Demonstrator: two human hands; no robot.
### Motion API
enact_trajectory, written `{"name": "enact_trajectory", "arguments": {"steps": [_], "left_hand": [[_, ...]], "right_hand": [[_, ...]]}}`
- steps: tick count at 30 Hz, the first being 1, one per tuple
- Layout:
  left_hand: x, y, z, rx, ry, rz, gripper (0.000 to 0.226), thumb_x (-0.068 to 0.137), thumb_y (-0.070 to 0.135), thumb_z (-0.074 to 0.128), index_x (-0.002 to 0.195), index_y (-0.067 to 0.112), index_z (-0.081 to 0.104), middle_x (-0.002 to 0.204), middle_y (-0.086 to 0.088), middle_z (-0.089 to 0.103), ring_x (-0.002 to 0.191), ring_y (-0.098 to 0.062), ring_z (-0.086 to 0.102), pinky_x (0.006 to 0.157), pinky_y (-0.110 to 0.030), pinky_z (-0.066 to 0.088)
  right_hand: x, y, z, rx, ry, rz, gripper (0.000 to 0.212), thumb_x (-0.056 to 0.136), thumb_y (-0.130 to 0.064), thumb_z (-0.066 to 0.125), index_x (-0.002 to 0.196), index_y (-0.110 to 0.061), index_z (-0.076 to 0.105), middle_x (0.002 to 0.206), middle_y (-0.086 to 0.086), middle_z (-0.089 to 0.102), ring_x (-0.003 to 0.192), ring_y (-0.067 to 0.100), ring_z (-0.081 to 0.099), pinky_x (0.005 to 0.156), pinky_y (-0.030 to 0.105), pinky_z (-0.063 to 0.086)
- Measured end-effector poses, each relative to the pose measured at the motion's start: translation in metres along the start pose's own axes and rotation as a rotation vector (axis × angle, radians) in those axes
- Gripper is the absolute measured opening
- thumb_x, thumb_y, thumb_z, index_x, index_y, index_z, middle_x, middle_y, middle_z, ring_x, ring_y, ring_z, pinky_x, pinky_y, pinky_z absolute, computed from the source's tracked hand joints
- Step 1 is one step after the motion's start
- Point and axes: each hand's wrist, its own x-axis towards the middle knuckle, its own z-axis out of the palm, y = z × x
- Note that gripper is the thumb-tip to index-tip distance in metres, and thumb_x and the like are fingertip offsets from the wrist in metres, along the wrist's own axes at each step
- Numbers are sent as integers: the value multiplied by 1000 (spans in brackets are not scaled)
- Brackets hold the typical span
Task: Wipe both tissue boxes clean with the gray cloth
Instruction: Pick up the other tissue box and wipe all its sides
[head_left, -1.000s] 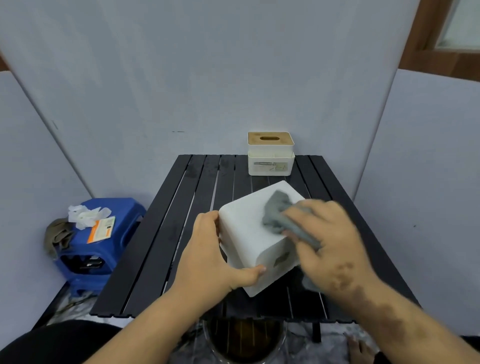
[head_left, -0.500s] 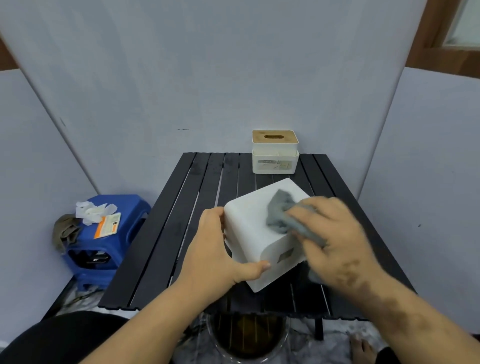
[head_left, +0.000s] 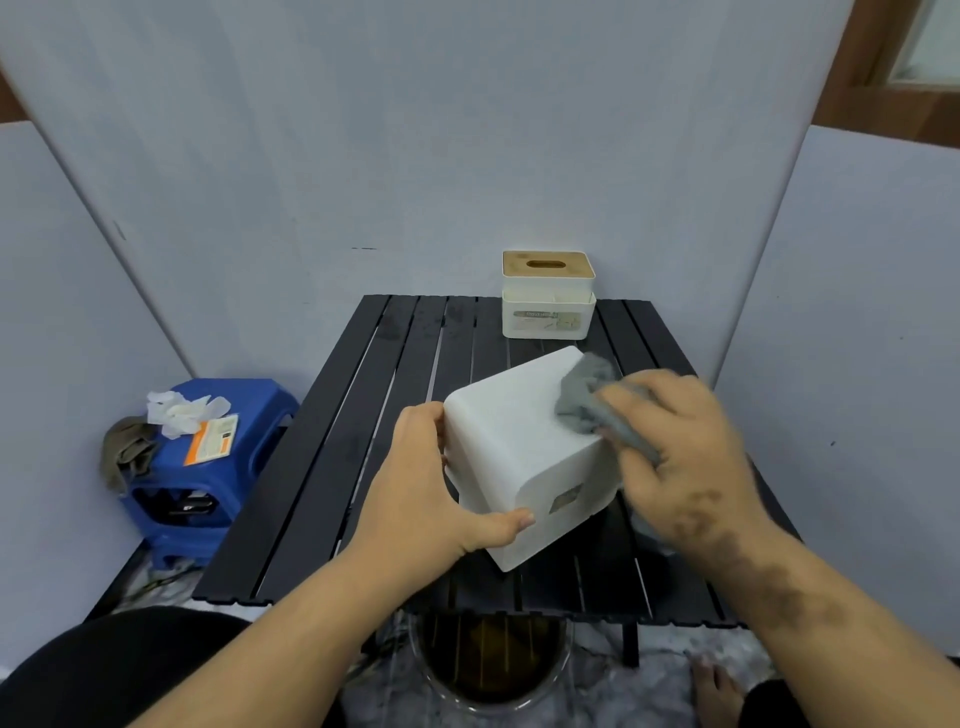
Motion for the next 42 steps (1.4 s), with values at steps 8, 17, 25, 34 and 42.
{"name": "enact_trajectory", "arguments": {"steps": [8,17,25,34,42], "left_hand": [[1,-1,-1,-34,-3,9,94,42,58,92,119,46,40,125,27,48,117,7,52,99,-29,52],[-5,13,1,-10,-13,42,93,41,57,91,118,44,41,115,28,57,104,4,60,84,-29,57],[-7,6,2,53,-29,65,102,43,60,90,128,42,35,126,32,43,121,4,49,92,-14,43],[-6,6,2,22,-21,88,93,47,54,96,121,42,41,122,26,54,114,4,56,92,-32,55],[1,-5,-2,18,-51,74,98,51,50,96,129,43,38,128,32,46,125,8,48,95,-12,40]], "right_hand": [[3,10,-5,118,-127,-155,47,80,-4,56,120,-23,70,113,-1,63,94,25,54,81,39,49],[14,-58,-1,79,-181,-126,33,76,-20,53,103,-22,72,93,0,60,81,25,52,56,42,52],[40,21,-9,124,-70,347,24,91,-25,68,111,-37,71,102,-8,58,99,20,57,85,30,44],[36,-64,15,17,-200,-62,28,83,-22,57,107,-25,71,95,-1,57,87,25,51,62,44,52],[45,26,-17,188,-212,398,20,90,-27,70,103,-41,70,97,-9,60,96,17,58,86,26,40]]}}
